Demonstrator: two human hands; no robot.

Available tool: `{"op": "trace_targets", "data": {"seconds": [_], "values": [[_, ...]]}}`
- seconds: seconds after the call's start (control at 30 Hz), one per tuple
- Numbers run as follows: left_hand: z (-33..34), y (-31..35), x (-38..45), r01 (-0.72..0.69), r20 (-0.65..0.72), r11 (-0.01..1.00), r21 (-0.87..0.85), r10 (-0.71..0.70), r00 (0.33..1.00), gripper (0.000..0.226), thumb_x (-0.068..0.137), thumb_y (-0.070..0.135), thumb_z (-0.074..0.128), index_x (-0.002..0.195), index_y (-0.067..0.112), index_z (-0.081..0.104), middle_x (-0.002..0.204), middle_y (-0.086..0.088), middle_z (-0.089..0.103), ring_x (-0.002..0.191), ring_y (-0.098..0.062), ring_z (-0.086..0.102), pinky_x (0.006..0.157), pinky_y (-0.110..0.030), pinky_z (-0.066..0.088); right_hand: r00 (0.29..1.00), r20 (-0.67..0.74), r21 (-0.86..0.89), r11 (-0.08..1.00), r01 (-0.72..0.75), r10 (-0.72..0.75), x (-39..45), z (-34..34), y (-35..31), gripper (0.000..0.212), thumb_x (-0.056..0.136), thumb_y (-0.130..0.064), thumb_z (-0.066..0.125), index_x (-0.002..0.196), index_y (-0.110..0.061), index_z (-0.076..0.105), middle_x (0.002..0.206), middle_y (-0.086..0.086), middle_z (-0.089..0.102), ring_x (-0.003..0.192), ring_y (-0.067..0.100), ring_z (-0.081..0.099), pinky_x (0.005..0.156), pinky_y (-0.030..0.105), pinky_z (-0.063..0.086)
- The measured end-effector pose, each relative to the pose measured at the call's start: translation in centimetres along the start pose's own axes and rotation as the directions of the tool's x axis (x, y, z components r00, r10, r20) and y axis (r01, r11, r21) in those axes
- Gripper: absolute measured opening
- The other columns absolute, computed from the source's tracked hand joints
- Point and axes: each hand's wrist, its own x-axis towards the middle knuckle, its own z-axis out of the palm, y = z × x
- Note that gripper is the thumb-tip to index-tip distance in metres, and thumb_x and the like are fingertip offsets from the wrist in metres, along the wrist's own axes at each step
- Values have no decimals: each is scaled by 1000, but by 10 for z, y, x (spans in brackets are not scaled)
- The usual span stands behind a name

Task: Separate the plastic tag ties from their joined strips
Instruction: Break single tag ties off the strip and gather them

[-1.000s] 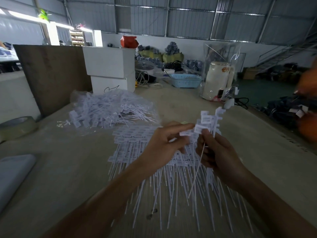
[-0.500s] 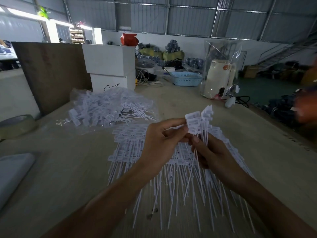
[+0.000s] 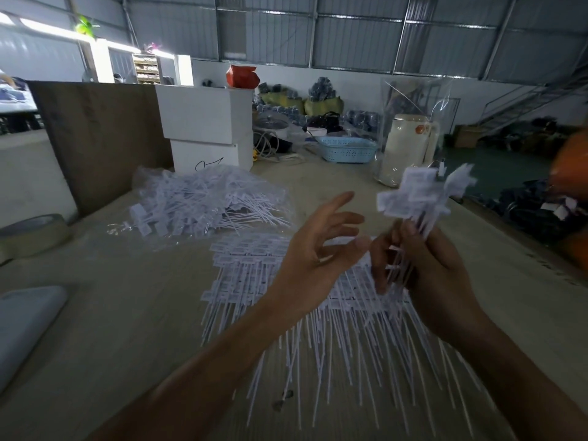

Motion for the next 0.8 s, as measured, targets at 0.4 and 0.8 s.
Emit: {"op": "trace_targets", "data": {"seconds": [0.4, 0.8], "values": [[5, 14, 12, -42, -123, 977, -211, 16, 992, 86, 66, 35, 89, 138, 30, 41, 113, -6, 69, 100, -23, 68, 82, -38, 59, 952, 288, -460, 887, 40, 106, -2, 41, 3, 25, 108, -10, 33, 97, -24, 51, 66, -11, 53, 57, 1, 47, 57, 17, 39], [-23, 15, 30, 42, -425, 970, -241, -144, 894, 8, 89, 5, 68, 89, 12, 72, 78, -14, 67, 54, -23, 62, 45, -25, 47, 936, 258, -268, 948, -169, 240, 7, 60, 12, 27, 107, -24, 39, 99, -10, 60, 60, 4, 57, 48, 26, 50, 47, 29, 43]]}}
